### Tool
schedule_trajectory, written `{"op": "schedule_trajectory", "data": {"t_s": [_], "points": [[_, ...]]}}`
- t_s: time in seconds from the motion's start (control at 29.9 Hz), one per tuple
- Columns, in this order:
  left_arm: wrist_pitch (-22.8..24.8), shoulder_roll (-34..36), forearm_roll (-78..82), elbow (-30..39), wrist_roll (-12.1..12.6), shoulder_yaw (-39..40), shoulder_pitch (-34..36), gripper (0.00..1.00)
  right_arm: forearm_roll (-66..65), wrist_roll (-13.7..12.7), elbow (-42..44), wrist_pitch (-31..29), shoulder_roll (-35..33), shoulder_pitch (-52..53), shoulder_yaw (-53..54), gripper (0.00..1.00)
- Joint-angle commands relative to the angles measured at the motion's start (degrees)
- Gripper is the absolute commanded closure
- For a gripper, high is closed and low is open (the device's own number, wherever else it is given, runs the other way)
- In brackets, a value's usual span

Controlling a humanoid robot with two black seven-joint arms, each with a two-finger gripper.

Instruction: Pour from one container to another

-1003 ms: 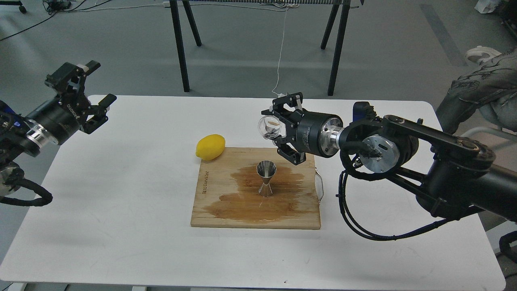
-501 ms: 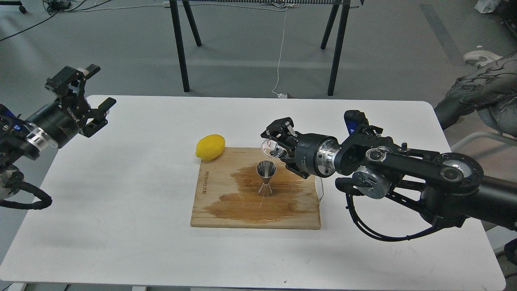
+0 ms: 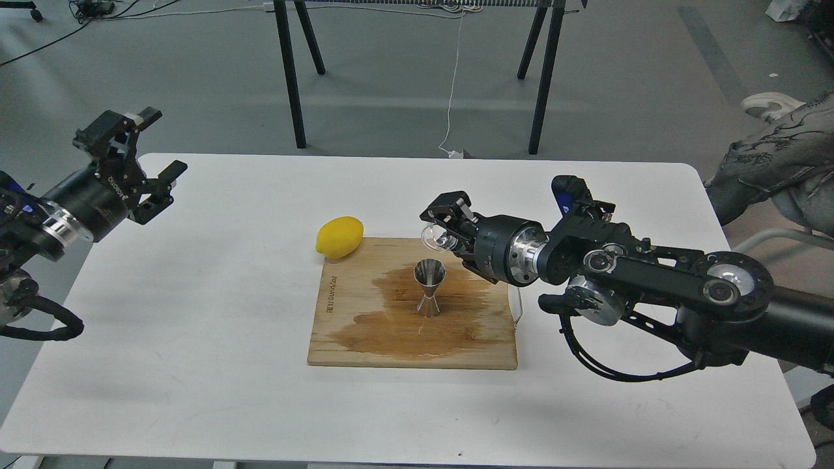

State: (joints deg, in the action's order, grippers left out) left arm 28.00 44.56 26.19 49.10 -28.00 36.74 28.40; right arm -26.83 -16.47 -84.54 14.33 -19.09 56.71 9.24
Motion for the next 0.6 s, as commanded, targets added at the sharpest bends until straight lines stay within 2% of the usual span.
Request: {"op": "schedule_trajectory", "data": {"t_s": [0.0,0.57], "points": [[0.0,0.09,0.0,0.03,0.0,0.0,-0.01,0.01,-2.34,0.03,0.16,0.0,0.19,0.33,-1.85,0.62],[0.0,0.09,-0.09,0.03,0.0,0.0,-0.01,0.0,-7.09,1.17,0.43,0.17,0.19,0.07,-2.38,0.62]]}}
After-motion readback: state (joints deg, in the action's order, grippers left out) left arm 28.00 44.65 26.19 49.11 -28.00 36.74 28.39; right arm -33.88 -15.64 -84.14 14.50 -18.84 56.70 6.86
